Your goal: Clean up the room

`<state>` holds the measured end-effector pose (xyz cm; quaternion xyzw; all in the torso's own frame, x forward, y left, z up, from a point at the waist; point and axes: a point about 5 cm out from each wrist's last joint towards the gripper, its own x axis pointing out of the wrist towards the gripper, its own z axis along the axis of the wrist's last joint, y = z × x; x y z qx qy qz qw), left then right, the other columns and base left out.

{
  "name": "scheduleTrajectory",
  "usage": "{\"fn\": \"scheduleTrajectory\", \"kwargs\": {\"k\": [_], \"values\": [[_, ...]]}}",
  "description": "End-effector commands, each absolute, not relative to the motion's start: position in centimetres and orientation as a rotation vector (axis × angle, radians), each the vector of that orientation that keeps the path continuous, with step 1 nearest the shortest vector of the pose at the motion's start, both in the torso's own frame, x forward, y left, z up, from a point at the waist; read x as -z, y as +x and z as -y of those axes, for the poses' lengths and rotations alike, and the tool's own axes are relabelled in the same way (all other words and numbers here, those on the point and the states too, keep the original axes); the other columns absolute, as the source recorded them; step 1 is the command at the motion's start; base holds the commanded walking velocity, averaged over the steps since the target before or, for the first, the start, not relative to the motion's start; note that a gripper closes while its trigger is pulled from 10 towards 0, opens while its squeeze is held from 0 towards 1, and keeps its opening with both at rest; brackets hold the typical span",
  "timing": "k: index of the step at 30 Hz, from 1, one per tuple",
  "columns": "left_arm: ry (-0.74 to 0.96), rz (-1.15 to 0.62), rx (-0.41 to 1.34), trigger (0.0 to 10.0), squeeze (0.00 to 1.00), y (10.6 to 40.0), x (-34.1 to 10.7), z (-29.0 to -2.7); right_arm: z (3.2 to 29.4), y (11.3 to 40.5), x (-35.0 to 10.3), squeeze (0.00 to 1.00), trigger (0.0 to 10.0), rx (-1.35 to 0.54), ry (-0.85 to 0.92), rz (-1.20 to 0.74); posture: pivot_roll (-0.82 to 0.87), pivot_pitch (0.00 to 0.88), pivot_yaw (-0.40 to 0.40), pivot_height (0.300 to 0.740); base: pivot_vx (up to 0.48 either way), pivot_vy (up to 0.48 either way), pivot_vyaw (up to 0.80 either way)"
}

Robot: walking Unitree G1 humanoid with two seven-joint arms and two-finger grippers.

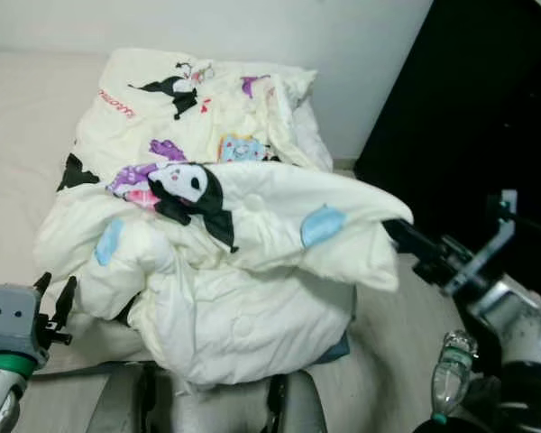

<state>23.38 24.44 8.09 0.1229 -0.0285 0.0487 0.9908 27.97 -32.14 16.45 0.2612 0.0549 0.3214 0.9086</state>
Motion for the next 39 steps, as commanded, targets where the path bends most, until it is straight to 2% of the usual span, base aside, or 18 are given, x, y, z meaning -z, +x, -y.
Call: {"fn": "scheduleTrajectory", "kwargs": {"k": [1,5,7,13,16,18,21,22,23,24,25,26,27,28,33,34,37,39], "values": [[0.254,0.029,-0.09,10.0,0.0,22.9,-7.5,-24.5,33.5,26.9,-15.6,0.0,0.0,-0.621,0.558,-0.151,0.05,0.088,-0.048,0.597,0.0,0.0,0.0],[0.256,0.028,-0.092,10.0,0.0,22.8,-7.5,-24.6,34.3,26.2,-15.2,0.0,0.0,-0.587,0.576,-0.167,0.05,0.09,-0.049,0.597,0.0,0.0,0.0],[0.259,0.023,-0.096,10.0,0.0,22.6,-7.5,-24.9,33.5,24.6,-12.7,0.0,0.0,-0.623,0.544,-0.325,0.05,0.089,-0.046,0.597,0.0,0.0,0.0],[0.261,0.024,-0.086,10.0,0.0,22.8,-7.4,-24.5,30.3,22.4,-7.9,0.0,0.0,-0.716,0.491,-0.576,0.05,0.087,-0.046,0.597,0.0,0.0,0.0],[0.261,0.025,-0.083,10.0,0.0,22.9,-7.4,-24.4,29.6,22.0,-6.7,0.0,0.0,-0.719,0.485,-0.622,0.05,0.087,-0.046,0.597,0.0,0.0,0.0],[0.263,0.028,-0.08,10.0,0.0,22.9,-7.5,-24.4,28.9,21.3,-4.2,0.0,0.0,-0.695,0.391,-0.715,0.06,0.087,-0.046,0.597,0.0,0.0,0.0],[0.265,0.028,-0.08,10.0,0.0,22.9,-7.5,-24.5,28.8,21.4,-3.2,0.0,0.0,-0.659,0.319,-0.741,0.06,0.088,-0.044,0.597,0.0,0.0,0.0],[0.268,0.028,-0.08,10.0,0.0,22.9,-7.5,-24.6,28.9,22.1,-2.6,0.08,0.0,-0.602,0.228,-0.732,0.06,0.088,-0.044,0.597,0.0,0.0,0.0],[0.268,0.028,-0.08,10.0,0.0,22.9,-7.5,-24.6,28.9,22.1,-2.6,0.08,0.0,-0.602,0.228,-0.732,0.06,0.088,-0.044,0.597,0.0,0.0,0.0],[0.269,0.028,-0.08,10.0,0.0,22.9,-7.5,-24.6,28.9,22.6,-2.7,0.89,0.0,-0.574,0.208,-0.713,0.06,0.087,-0.043,0.597,0.0,0.0,0.0],[0.269,0.028,-0.08,10.0,0.0,22.9,-7.5,-24.6,28.9,22.6,-2.7,0.89,0.0,-0.574,0.208,-0.713,0.06,0.087,-0.043,0.597,0.0,0.0,0.0],[0.27,0.029,-0.08,10.0,0.0,22.9,-7.6,-24.7,29.1,23.1,-3.0,1.0,0.0,-0.544,0.202,-0.691,0.06,0.086,-0.042,0.597,0.0,0.0,0.0],[0.27,0.029,-0.08,10.0,0.0,22.9,-7.6,-24.7,29.1,23.1,-3.0,1.0,0.0,-0.544,0.202,-0.691,0.06,0.086,-0.042,0.597,0.0,0.0,0.0],[0.272,0.031,-0.079,10.0,0.0,23.0,-7.6,-24.7,29.4,24.3,-3.9,1.0,10.0,-0.485,0.18,-0.622,0.06,0.083,-0.043,0.597,0.0,0.0,0.0],[0.273,0.032,-0.078,10.0,0.0,23.0,-7.7,-24.6,29.7,25.2,-4.7,1.0,10.0,-0.442,0.142,-0.566,0.06,0.08,-0.044,0.597,0.0,0.0,0.0],[0.273,0.034,-0.078,10.0,0.0,23.0,-7.7,-24.6,30.7,26.1,-5.4,0.0,10.0,-0.333,0.073,-0.527,0.06,0.078,-0.044,0.597,0.0,0.0,0.0],[0.273,0.039,-0.076,10.0,0.0,23.0,-7.7,-24.5,32.4,27.5,-7.1,0.0,10.0,-0.145,0.01,-0.419,0.06,0.076,-0.045,0.597,0.0,0.0,0.0],[0.274,0.041,-0.075,10.0,0.0,23.0,-7.7,-24.5,33.0,28.0,-7.8,0.0,10.0,-0.094,0.014,-0.37,0.06,0.075,-0.046,0.597,0.0,0.0,0.0]]}}
